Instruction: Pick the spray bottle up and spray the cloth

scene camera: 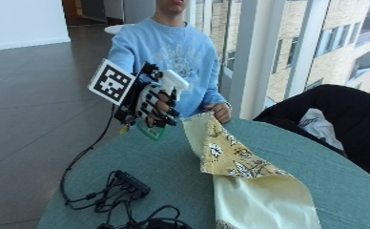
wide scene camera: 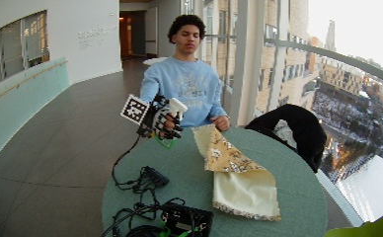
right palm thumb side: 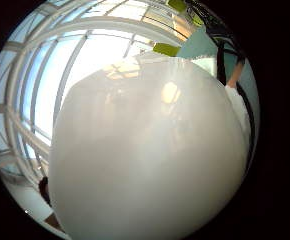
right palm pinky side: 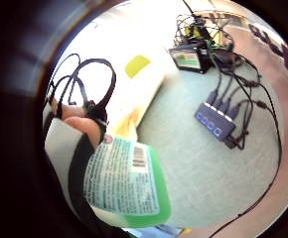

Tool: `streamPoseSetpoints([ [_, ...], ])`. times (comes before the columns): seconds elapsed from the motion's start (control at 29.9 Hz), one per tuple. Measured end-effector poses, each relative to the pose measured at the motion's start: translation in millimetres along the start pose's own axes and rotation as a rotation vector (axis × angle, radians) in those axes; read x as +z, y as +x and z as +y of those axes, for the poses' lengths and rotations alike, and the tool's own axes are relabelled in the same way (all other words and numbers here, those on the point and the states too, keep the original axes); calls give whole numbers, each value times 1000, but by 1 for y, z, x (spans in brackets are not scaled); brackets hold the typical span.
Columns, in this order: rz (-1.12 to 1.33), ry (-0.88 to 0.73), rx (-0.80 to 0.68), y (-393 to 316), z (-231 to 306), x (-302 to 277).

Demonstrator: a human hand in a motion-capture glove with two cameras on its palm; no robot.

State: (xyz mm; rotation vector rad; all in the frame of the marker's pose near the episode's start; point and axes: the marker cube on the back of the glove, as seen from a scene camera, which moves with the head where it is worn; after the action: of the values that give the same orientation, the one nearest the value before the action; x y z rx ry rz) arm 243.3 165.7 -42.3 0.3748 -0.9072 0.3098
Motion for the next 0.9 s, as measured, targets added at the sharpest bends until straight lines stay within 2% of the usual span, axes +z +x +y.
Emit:
streamPoseSetpoints([
  [0.2,179,-217,-1,-30,-50,29],
  [0.43,395,-412,83,-33,-82,65],
  [0.9,604,-515,167,-29,-96,86],
])
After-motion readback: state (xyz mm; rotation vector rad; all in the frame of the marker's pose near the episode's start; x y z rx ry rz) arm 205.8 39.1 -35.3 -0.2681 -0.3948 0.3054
